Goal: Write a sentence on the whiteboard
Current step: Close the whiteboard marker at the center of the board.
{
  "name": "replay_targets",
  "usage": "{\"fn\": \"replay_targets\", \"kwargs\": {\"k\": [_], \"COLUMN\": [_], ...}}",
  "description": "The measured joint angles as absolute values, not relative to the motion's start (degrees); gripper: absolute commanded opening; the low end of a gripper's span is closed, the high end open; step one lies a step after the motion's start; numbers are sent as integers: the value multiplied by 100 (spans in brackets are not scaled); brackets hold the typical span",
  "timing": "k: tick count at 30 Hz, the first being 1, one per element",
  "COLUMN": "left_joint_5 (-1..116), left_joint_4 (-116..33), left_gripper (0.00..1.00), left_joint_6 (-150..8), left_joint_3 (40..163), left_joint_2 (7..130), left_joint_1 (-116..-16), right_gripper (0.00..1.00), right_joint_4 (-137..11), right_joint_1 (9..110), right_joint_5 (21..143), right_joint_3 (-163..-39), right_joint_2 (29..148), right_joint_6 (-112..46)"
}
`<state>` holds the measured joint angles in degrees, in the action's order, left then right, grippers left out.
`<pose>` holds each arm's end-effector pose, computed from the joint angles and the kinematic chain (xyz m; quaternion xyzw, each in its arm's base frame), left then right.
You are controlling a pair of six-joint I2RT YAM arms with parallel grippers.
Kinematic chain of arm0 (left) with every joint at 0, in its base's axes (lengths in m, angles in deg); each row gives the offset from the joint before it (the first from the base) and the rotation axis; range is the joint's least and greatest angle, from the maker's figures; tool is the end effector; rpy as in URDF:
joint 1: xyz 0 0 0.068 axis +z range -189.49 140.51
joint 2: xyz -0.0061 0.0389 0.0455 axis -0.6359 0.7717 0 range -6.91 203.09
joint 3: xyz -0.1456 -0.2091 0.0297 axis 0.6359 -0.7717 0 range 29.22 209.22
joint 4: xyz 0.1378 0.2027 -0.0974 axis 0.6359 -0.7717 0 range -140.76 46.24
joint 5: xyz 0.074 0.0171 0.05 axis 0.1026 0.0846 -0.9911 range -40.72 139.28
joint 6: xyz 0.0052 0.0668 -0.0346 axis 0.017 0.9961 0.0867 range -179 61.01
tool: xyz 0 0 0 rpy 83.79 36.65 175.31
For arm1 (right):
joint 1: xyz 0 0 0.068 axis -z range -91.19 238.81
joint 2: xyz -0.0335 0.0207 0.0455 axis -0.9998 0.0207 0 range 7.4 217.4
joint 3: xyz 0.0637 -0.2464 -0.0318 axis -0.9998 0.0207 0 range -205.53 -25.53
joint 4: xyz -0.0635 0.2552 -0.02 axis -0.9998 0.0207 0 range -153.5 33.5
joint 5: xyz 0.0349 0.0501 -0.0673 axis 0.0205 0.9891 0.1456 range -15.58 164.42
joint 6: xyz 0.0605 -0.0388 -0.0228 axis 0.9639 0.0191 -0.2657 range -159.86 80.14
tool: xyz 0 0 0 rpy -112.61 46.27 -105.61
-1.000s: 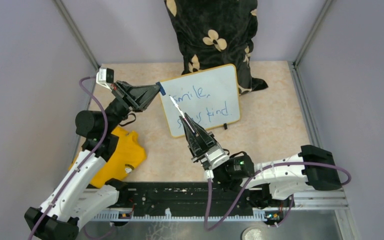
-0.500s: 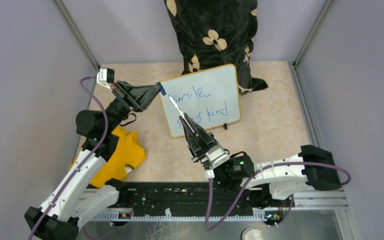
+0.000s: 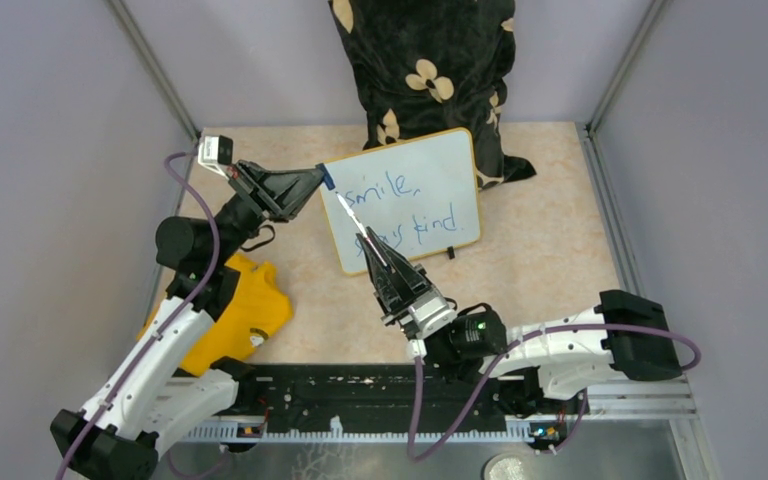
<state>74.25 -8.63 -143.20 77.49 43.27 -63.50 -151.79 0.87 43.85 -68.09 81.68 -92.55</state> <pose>0.1912 -0.1145 0.4273 -0.0682 0.4970 -0.7561 0.4203 0.0418 0.2647 0.3797 -0.1762 0.3312 0.2076 0.9034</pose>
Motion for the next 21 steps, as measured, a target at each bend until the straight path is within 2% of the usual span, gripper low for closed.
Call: {"fn": "replay_targets", "kwargs": {"k": [21], "left_joint_5": [7425], "left_joint_4": [-920], "left_gripper": [0], "left_joint_6": [-14281], "left_joint_3": [7749], "left_joint_2": [4368], "left_joint_1": [-6490], "right_gripper": [0], "right_joint_4": [-15177], "right_joint_1": [87], "right_joint_5": [4368], "right_joint_3": [-6877], "right_joint_2": [8209], "right_joint_6": [-9257]}}
